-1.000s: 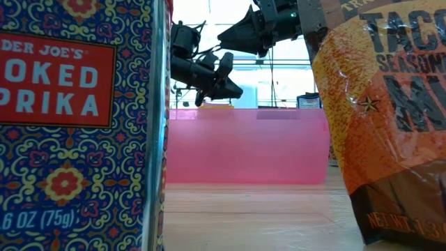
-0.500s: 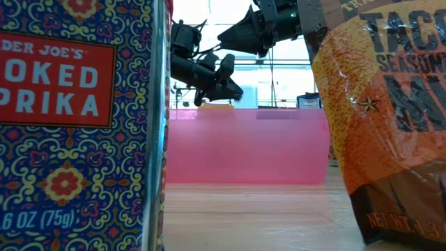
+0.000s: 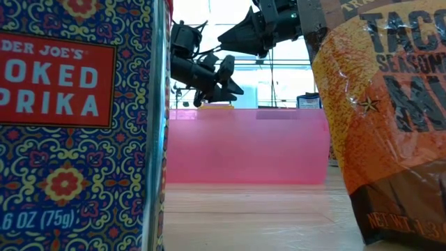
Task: Pick & Place Kitchen Items
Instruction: Put the top right small black food coloring bottle into the orange basket
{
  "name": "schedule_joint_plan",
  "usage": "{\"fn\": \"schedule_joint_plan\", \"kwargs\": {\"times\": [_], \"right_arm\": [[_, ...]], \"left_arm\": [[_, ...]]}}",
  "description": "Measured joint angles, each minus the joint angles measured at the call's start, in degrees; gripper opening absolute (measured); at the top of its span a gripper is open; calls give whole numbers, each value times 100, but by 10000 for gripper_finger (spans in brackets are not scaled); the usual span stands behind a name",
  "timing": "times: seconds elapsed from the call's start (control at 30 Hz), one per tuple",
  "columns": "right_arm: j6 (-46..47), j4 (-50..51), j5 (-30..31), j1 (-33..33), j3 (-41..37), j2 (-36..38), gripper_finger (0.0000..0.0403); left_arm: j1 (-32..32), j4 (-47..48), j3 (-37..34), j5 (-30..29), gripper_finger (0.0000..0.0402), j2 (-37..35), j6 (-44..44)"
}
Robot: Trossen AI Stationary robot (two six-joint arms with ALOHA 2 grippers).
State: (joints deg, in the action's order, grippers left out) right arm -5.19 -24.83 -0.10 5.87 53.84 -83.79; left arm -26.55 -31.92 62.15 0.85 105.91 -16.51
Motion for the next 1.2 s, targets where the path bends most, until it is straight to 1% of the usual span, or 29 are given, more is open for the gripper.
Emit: {"fn": "schedule_joint_plan", "kwargs": {"times": [0.13,0.2,0.3,0.4,0.47,0.57,0.7,0.73,0.8,0.87,0.93,1.07,1.2], "right_arm": [[95,115,29,0,0,2,171],[105,189,219,2,-2,2,171],[110,397,985,3,0,2,171],[-134,714,1842,76,-2,2,171],[-136,925,2219,200,-2,4,171],[28,1161,2242,524,-7,91,171],[292,1507,2236,1081,-4,294,171],[396,1550,2215,1249,-3,336,171],[532,1886,1924,1638,-5,476,171],[678,1976,1510,2050,2,502,169],[828,2196,972,2512,0,490,163],[1036,2327,51,3341,-2,320,142],[1011,2438,-459,3958,-2,114,123]], "left_arm": [[0,149,0,31,154,0,29],[0,204,0,59,154,0,29],[5,285,0,62,154,0,146],[15,446,0,92,154,-73,273],[34,475,0,189,154,-145,337],[61,776,0,358,154,-308,474],[148,1145,0,362,154,-545,551],[177,1174,7,362,154,-581,554],[254,1415,7,364,154,-676,555],[359,1493,4,364,154,-702,590],[457,1594,3,385,154,-729,586],[683,1590,2,399,154,-741,580],[913,1547,2,381,154,-741,588]]}}
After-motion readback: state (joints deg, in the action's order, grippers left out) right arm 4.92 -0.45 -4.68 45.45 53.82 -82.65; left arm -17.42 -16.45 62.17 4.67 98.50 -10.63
